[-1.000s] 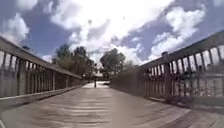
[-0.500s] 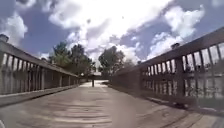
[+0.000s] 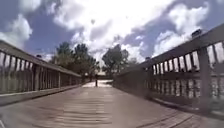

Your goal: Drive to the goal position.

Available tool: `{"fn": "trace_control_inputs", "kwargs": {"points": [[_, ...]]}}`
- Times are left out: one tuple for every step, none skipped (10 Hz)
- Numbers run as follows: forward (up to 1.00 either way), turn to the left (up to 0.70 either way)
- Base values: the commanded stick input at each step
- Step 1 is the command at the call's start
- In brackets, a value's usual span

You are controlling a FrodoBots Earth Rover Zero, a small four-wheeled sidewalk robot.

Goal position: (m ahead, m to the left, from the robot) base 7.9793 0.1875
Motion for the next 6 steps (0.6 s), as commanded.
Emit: {"fn": "trace_control_inputs", "kwargs": {"points": [[1.0, 0.0], [1.0, 0.0], [1.0, 0.0], [1.0, 0.0], [1.0, 0.0], [1.0, 0.0]]}}
